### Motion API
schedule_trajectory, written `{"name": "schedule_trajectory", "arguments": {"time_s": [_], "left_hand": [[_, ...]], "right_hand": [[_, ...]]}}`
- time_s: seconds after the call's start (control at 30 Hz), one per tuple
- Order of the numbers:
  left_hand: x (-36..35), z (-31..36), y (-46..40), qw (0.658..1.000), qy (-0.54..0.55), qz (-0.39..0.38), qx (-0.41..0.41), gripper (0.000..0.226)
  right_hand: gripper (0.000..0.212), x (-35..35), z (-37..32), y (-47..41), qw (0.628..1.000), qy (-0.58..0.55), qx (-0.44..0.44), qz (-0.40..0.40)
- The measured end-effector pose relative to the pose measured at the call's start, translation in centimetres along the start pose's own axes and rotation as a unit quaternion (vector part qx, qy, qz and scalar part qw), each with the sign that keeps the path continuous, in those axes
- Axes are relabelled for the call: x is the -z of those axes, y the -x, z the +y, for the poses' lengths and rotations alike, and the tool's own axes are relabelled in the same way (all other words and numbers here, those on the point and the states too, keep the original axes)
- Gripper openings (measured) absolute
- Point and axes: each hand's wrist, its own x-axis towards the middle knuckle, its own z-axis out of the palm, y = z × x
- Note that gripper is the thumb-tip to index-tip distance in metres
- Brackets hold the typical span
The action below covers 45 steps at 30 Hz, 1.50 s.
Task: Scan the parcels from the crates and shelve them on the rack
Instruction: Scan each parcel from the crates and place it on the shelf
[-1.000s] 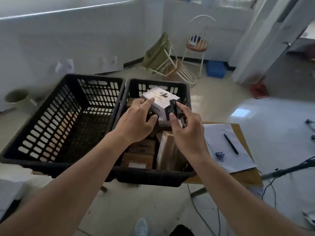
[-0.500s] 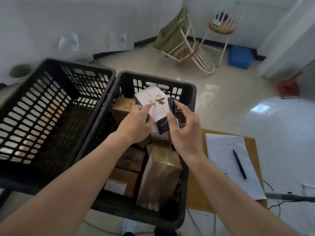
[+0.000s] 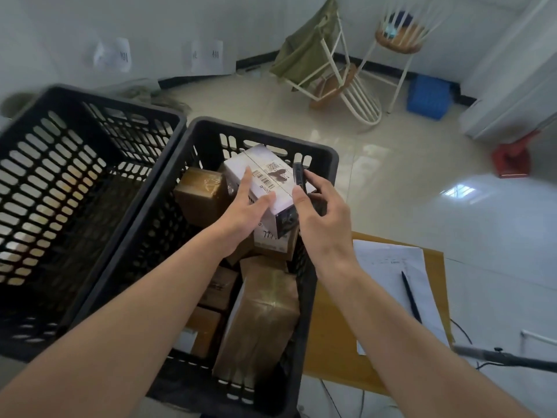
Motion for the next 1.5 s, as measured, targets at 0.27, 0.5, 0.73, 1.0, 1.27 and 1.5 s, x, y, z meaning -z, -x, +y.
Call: {"name": "schedule_trajectory", "arguments": {"time_s": [0.27, 0.5, 0.73, 1.0, 1.27, 1.5], "left_hand": [[1.1, -1.0, 1.1, 0.993, 0.118, -0.001, -0.010, 0.094], [2.9, -0.3, 4.6, 0.992, 0.063, -0.034, -0.105, 0.098], [6.2, 1.3, 7.9, 0.982, -0.033, 0.020, -0.186, 0.107], [10.4, 1.3, 10.1, 0.962, -0.096, 0.069, -0.245, 0.101], [14.1, 1.6, 11.2, 0.952, -0.127, 0.075, -0.268, 0.100], [17.5, 2.3, 12.3, 0.903, -0.274, 0.138, -0.300, 0.094]], "right_hand": [[0.030, 0.4, -1.2, 1.0, 0.976, -0.174, -0.128, -0.039], [0.047, 0.2, -3.4, 3.3, 0.903, -0.347, -0.217, -0.127], [0.054, -1.0, -4.7, 5.4, 0.884, -0.370, -0.236, -0.163], [0.049, -4.1, -5.2, 7.3, 0.888, -0.348, -0.234, -0.190], [0.037, -5.2, -6.7, 7.6, 0.978, -0.082, 0.036, -0.186], [0.049, -5.9, -7.7, 7.7, 0.928, 0.224, 0.221, -0.197]]}}
